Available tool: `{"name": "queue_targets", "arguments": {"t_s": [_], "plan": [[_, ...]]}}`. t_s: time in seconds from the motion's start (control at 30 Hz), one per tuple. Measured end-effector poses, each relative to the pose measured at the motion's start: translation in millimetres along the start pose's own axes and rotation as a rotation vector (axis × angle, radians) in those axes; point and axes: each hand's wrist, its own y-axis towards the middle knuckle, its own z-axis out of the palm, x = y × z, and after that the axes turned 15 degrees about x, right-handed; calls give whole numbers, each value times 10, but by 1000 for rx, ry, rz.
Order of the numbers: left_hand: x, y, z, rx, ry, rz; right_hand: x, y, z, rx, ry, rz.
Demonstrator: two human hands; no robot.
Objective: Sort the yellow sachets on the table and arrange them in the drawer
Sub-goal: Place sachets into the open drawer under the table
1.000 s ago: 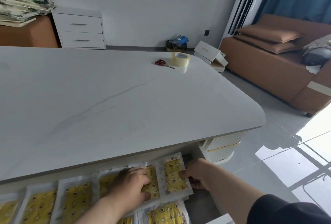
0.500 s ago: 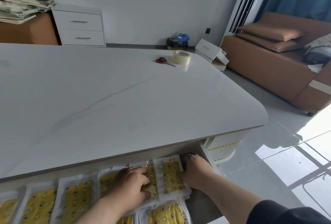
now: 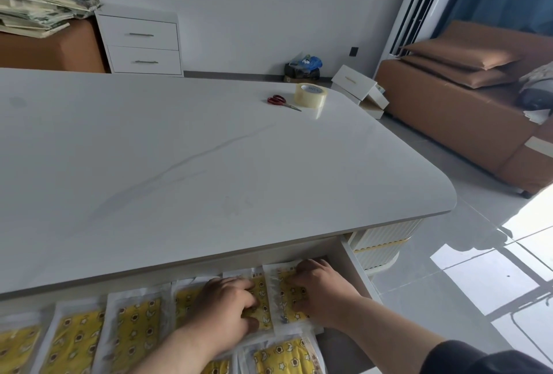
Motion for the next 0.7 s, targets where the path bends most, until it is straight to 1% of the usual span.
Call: {"name": "queue_targets", "arguments": {"t_s": [0.5, 0.7], "plan": [[-15, -7, -7, -10, 9, 3, 40, 32, 10, -7, 17, 22], [-35, -19, -21, 1, 56, -1, 67, -18, -30, 14, -4, 19]]}}
